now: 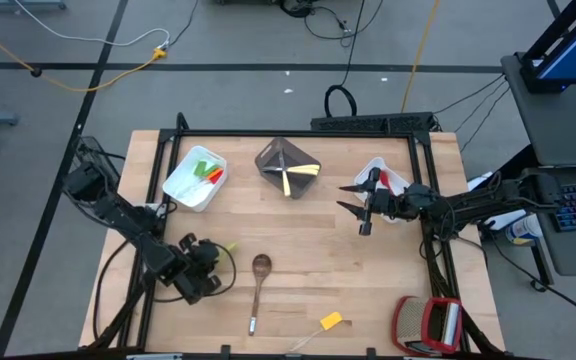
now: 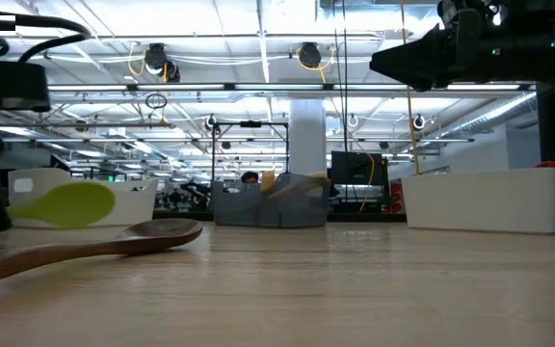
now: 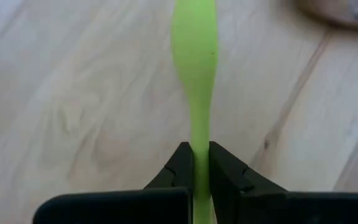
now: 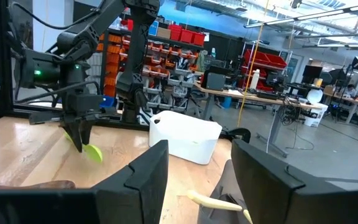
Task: Pick & Place Kitchen Items
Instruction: Put the green serving spoon into the right white bin
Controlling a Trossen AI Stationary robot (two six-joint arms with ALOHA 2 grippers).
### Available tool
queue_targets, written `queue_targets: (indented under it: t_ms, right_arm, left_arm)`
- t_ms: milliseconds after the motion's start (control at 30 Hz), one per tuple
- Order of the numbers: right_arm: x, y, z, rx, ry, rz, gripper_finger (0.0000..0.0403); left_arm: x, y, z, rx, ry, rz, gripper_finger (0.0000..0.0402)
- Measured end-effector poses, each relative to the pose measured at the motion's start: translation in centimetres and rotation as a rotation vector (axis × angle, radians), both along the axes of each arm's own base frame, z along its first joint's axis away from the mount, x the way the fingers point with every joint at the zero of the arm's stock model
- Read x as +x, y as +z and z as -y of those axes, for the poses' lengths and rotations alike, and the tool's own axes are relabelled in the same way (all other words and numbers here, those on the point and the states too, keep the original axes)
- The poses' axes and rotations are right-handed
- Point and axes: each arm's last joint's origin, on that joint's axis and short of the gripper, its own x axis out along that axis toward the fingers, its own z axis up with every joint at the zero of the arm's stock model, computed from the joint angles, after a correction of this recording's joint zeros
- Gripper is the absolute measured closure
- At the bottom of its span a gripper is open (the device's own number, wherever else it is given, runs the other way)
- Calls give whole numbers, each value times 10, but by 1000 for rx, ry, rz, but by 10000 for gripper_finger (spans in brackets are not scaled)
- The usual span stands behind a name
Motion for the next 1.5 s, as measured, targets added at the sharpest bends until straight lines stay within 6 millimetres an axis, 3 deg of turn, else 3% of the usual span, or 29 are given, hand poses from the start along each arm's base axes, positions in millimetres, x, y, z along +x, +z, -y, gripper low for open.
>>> queue_targets:
  t_ms: [967, 1500]
  right_arm:
    - [8, -9, 0, 52, 5, -12, 234]
    - [17, -18, 0, 70, 8, 4, 234]
  left_arm:
    - [67, 18, -38, 255, -317, 213, 383]
    - [82, 90, -87, 488, -344, 524, 386]
